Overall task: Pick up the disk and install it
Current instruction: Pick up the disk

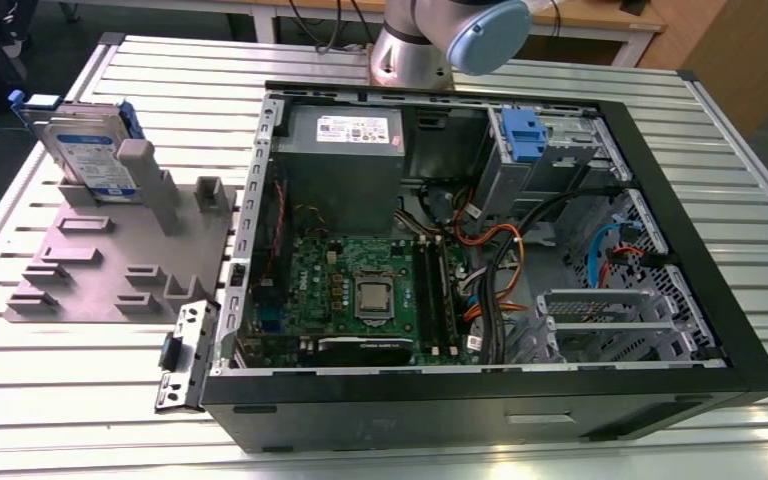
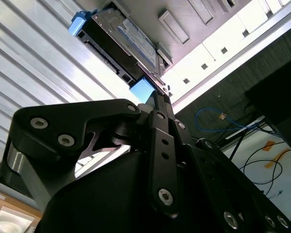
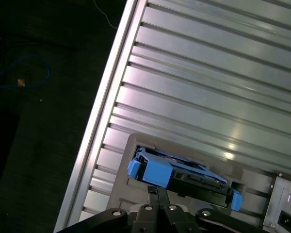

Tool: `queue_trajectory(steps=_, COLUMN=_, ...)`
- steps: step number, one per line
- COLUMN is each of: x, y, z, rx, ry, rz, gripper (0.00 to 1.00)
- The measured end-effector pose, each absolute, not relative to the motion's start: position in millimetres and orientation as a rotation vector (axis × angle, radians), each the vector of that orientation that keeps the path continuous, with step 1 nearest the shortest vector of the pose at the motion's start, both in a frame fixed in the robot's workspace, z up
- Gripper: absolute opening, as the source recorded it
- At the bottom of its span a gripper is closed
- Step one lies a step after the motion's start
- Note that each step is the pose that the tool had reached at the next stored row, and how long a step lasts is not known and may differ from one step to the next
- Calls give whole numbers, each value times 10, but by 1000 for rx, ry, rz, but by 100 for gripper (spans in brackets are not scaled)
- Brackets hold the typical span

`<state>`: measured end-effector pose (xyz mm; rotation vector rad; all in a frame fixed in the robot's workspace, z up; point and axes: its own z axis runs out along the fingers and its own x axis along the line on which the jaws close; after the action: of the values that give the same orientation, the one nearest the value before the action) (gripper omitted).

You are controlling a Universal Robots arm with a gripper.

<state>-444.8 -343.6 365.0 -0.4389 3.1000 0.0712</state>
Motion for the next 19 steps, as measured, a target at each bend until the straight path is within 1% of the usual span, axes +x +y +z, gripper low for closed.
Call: queue_trajectory(steps=19, x=-4448, y=-3436, z=3650, rx=-454, ry=3098, rz=71, gripper=11)
